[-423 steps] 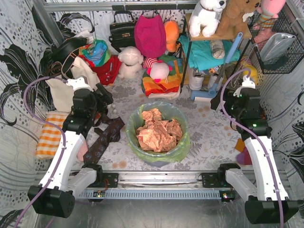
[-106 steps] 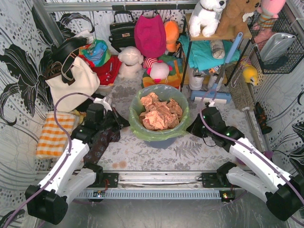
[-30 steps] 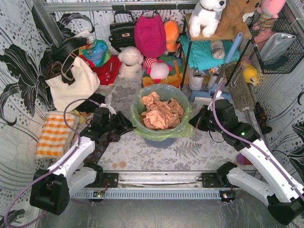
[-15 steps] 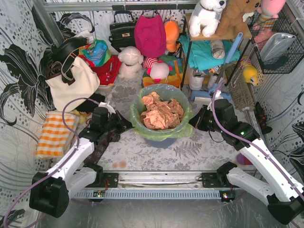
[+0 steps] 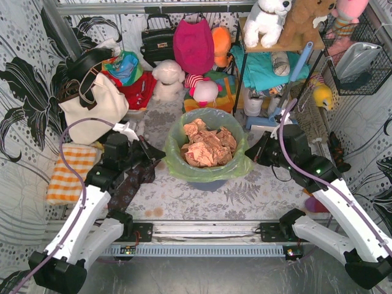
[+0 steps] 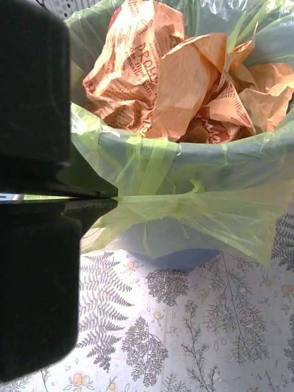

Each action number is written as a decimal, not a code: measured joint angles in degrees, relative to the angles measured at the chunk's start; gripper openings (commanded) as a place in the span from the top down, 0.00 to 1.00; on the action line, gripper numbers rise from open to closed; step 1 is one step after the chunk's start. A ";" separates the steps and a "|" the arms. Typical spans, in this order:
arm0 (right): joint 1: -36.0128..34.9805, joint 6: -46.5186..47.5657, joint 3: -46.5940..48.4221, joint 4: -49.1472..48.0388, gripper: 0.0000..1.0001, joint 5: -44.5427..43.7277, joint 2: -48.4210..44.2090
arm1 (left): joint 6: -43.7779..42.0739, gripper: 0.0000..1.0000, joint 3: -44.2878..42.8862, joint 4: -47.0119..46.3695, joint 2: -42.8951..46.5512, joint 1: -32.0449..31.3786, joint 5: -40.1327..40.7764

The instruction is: Tie the trash bag

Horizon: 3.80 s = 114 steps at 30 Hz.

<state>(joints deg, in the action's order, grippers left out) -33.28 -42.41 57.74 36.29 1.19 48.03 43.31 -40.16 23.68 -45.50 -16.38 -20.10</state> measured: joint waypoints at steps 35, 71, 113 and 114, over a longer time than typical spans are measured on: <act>0.00 -3.28 3.10 -11.96 1.00 3.41 -3.48 | -2.29 1.00 -17.57 9.86 -1.18 0.00 4.44; 0.00 -3.74 -5.79 -9.53 1.00 -0.33 -9.18 | -1.33 1.00 -21.79 8.07 -2.78 0.00 -0.35; 0.00 -5.03 4.11 -45.86 1.00 12.37 5.68 | 6.14 1.00 -34.40 -11.06 -14.21 0.00 -13.35; 0.00 -4.76 4.59 -46.01 1.00 12.35 5.86 | 6.10 1.00 -35.30 -11.15 -14.58 0.00 -13.42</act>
<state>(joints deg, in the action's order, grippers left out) -33.28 -47.18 62.33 -9.72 13.54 53.89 49.41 -75.46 12.53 -60.07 -16.38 -33.52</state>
